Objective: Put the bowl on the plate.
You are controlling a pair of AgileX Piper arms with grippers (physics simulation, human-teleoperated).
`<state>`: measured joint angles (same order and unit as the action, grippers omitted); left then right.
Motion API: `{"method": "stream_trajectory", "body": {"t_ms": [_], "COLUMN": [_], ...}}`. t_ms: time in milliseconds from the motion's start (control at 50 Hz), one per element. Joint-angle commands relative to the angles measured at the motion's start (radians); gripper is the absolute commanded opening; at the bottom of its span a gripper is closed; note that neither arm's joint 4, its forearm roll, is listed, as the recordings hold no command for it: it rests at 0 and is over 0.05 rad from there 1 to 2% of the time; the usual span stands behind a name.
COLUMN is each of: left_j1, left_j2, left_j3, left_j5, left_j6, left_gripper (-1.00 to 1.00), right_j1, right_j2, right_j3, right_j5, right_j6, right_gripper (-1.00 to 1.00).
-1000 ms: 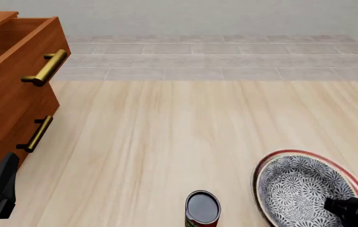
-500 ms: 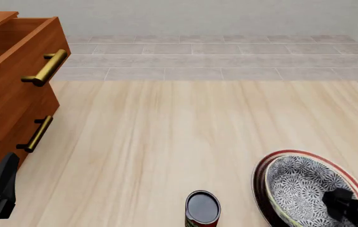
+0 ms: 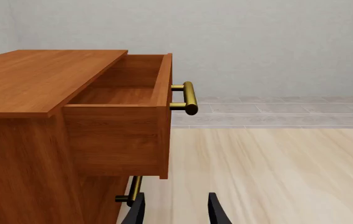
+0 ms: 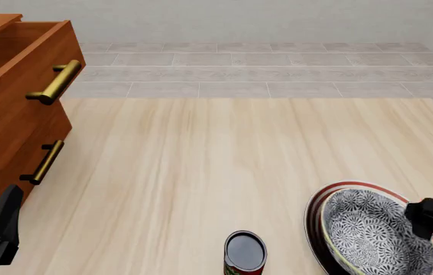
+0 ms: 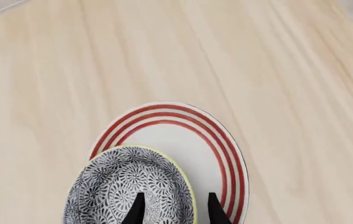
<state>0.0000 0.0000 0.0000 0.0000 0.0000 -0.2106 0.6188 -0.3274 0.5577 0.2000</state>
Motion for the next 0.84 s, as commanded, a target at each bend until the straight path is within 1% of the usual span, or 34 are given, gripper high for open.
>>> {"method": "stream_trajectory", "body": {"t_ms": [20,40,80,180,280,340,460,500,520,540,640,740,780,800,820,840], "left_j1": [0.000,0.000,0.000,0.000,0.000,0.000,0.000,0.000,0.000,0.000,0.000,0.000,0.000,0.000,0.000,0.000], "left_j2": [0.000,0.000,0.000,0.000,0.000,0.000,0.000,0.000,0.000,0.000,0.000,0.000,0.000,0.000,0.000,0.000], "left_j3": [0.000,0.000,0.000,0.000,0.000,0.000,0.000,0.000,0.000,0.000,0.000,0.000,0.000,0.000,0.000,0.000], "left_j5": [0.000,0.000,0.000,0.000,0.000,0.000,0.000,0.000,0.000,0.000,0.000,0.000,0.000,0.000,0.000,0.000], "left_j6": [0.000,0.000,0.000,0.000,0.000,0.000,0.000,0.000,0.000,0.000,0.000,0.000,0.000,0.000,0.000,0.000], "left_gripper": [1.00,1.00,1.00,1.00,1.00,1.00,1.00,1.00,1.00,1.00,1.00,1.00,1.00,1.00,1.00,1.00], "right_j1": [-0.014,-0.026,-0.023,-0.030,-0.025,-0.017,0.016,0.022,0.033,0.035,0.058,0.080,0.102,0.106,0.119,0.123], "right_j2": [0.000,0.007,0.002,0.002,0.010,0.015,0.025,0.027,0.026,0.028,0.031,0.048,0.050,0.054,0.056,0.061], "right_j3": [-0.129,-0.148,-0.172,-0.233,-0.320,-0.354,-0.443,-0.458,-0.469,-0.476,-0.527,-0.560,-0.574,-0.582,-0.591,-0.601], "right_j5": [0.074,0.080,0.097,0.130,0.173,0.189,0.226,0.231,0.237,0.240,0.267,0.268,0.273,0.273,0.276,0.277], "right_j6": [-0.041,-0.062,-0.059,-0.084,-0.111,-0.115,-0.132,-0.129,-0.137,-0.132,-0.144,-0.155,-0.152,-0.161,-0.153,-0.160], "right_gripper": [1.00,1.00,1.00,1.00,1.00,1.00,1.00,1.00,1.00,1.00,1.00,1.00,1.00,1.00,1.00,1.00]}}
